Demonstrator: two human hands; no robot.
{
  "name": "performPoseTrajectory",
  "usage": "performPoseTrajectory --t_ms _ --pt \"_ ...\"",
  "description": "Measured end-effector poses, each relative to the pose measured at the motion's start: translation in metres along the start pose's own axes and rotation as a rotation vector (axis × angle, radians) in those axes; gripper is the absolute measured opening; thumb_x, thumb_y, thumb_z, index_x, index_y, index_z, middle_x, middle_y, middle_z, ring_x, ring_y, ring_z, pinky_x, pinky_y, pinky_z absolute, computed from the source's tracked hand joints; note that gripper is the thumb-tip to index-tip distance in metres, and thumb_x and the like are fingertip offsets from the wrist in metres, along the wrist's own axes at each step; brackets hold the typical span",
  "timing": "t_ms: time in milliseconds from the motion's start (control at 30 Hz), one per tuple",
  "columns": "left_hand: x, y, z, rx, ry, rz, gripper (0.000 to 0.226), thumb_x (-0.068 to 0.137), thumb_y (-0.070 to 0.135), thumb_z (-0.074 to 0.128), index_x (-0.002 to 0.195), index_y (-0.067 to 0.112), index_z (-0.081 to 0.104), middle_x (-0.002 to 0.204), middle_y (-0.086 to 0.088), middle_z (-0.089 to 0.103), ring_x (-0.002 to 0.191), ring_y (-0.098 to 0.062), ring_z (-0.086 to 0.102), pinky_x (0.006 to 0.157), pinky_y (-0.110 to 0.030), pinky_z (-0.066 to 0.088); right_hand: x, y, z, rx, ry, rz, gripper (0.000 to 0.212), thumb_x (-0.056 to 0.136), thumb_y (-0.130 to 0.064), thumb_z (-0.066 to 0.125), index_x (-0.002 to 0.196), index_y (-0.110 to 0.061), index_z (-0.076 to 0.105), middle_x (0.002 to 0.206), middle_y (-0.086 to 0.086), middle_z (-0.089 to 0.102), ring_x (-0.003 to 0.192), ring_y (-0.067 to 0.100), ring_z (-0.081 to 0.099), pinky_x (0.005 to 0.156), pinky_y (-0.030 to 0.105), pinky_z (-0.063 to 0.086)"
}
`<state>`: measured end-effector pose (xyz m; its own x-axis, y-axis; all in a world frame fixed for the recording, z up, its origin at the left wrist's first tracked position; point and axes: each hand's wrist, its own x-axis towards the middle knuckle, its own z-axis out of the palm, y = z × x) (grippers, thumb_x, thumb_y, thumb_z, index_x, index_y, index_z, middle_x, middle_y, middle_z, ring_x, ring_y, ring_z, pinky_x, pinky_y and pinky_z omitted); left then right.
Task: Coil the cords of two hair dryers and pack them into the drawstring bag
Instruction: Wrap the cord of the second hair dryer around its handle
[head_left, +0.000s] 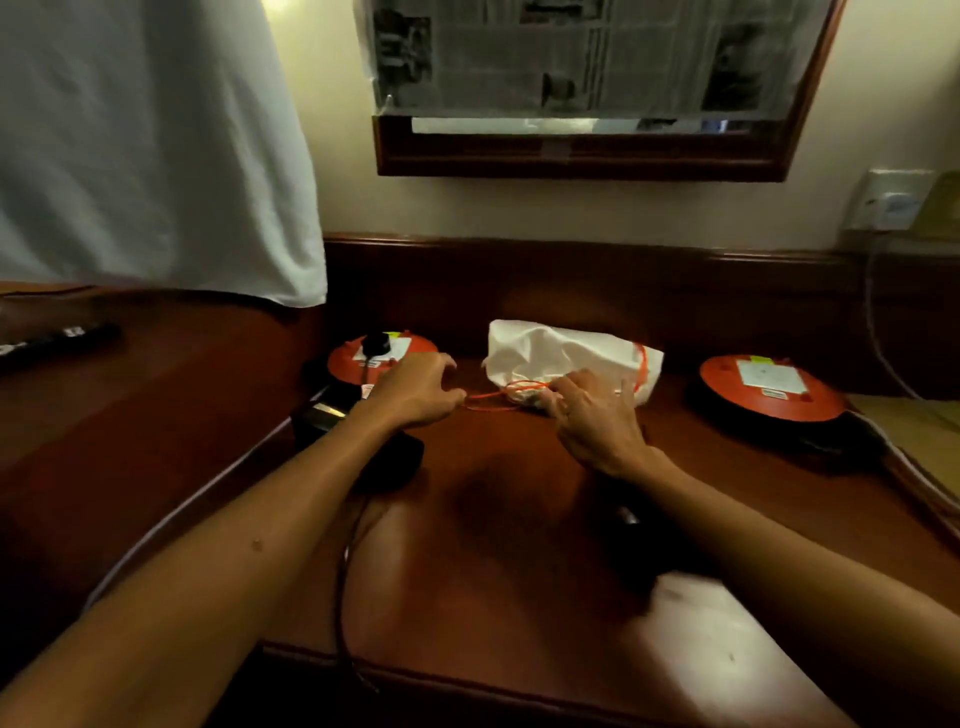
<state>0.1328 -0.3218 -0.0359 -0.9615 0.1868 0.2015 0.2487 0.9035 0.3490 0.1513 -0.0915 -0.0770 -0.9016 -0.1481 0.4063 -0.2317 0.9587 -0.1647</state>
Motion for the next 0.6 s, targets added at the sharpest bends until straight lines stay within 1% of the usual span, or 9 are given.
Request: performPoseTrajectory --t_ms 67,167,267,333,400,433,500,533,600 --pt "0.014 -0.029 -0.004 0.021 0.003 -0.080 0.051 0.084 0.034 0.064 0.129 0.011 0.053 0.126 -0.016 0.058 0.115 -0.030 0.053 0.092 -0.039 0.045 0.026 -0.021 0.020 0.028 -0.017 -0.094 0.039 0.097 -0.045 0.034 0.108 -0.020 0.063 0.120 0.005 0.063 0.118 0.025 0.052 0.102 0.055 0.031" --pt "0.040 -0.068 -0.006 0.022 -0.015 -0.184 0.051 0.081 0.030 0.064 0.128 0.013 0.055 0.129 -0.016 0.056 0.117 -0.032 0.052 0.094 -0.038 0.046 0.074 -0.051 0.051 0.100 -0.062 -0.189 0.037 0.095 -0.041 0.039 0.109 -0.018 0.063 0.118 0.007 0.062 0.116 0.026 0.052 0.098 0.049 0.038" --pt "0.067 -0.102 -0.002 0.028 0.029 -0.236 0.037 0.079 0.029 0.062 0.114 0.015 0.063 0.116 -0.014 0.064 0.105 -0.034 0.059 0.082 -0.035 0.049 0.123 -0.078 0.081 0.145 -0.141 -0.241 0.033 0.093 -0.032 0.042 0.105 -0.010 0.062 0.110 0.012 0.063 0.108 0.032 0.055 0.087 0.047 0.047" --pt "0.085 -0.123 0.001 0.028 0.058 -0.268 0.034 0.081 0.032 0.061 0.111 0.017 0.062 0.113 -0.013 0.064 0.104 -0.036 0.059 0.079 -0.037 0.048 0.153 -0.091 0.101 0.147 -0.212 -0.246 0.028 0.090 -0.026 0.041 0.101 -0.007 0.059 0.106 0.015 0.061 0.104 0.036 0.056 0.082 0.050 0.050" --pt "0.103 -0.141 0.005 0.035 0.080 -0.323 0.036 0.082 0.035 0.061 0.112 0.015 0.059 0.115 -0.014 0.063 0.105 -0.037 0.058 0.080 -0.040 0.049 0.179 -0.100 0.119 0.147 -0.282 -0.241 0.028 0.089 -0.020 0.041 0.108 -0.009 0.057 0.110 0.017 0.058 0.106 0.038 0.054 0.082 0.052 0.051" --pt "0.111 -0.148 0.007 0.048 0.093 -0.346 0.038 0.082 0.038 0.060 0.110 0.013 0.058 0.114 -0.015 0.063 0.105 -0.037 0.058 0.079 -0.041 0.049 0.189 -0.103 0.126 0.143 -0.314 -0.241 0.031 0.088 -0.018 0.041 0.115 -0.011 0.056 0.116 0.017 0.055 0.111 0.039 0.051 0.086 0.053 0.050" --pt "0.125 -0.159 0.011 0.094 0.116 -0.368 0.046 0.082 0.048 0.060 0.109 0.011 0.056 0.114 -0.015 0.062 0.105 -0.037 0.058 0.077 -0.041 0.049 0.208 -0.107 0.138 0.133 -0.386 -0.225 0.046 0.089 -0.018 0.046 0.135 -0.020 0.046 0.133 0.016 0.044 0.124 0.039 0.041 0.095 0.055 0.045" --pt "0.132 -0.163 0.014 0.123 0.124 -0.370 0.051 0.081 0.054 0.059 0.109 0.011 0.056 0.114 -0.014 0.062 0.106 -0.036 0.057 0.076 -0.041 0.049 0.216 -0.108 0.143 0.126 -0.414 -0.216 0.053 0.090 -0.018 0.049 0.141 -0.025 0.040 0.138 0.016 0.038 0.127 0.039 0.037 0.098 0.055 0.044" --pt "0.142 -0.166 0.019 0.186 0.129 -0.368 0.062 0.078 0.064 0.057 0.112 0.011 0.056 0.116 -0.013 0.060 0.108 -0.033 0.056 0.078 -0.040 0.048 0.229 -0.110 0.150 0.113 -0.420 -0.219 0.060 0.089 -0.016 0.051 0.145 -0.033 0.034 0.137 0.015 0.034 0.126 0.037 0.035 0.097 0.053 0.044"
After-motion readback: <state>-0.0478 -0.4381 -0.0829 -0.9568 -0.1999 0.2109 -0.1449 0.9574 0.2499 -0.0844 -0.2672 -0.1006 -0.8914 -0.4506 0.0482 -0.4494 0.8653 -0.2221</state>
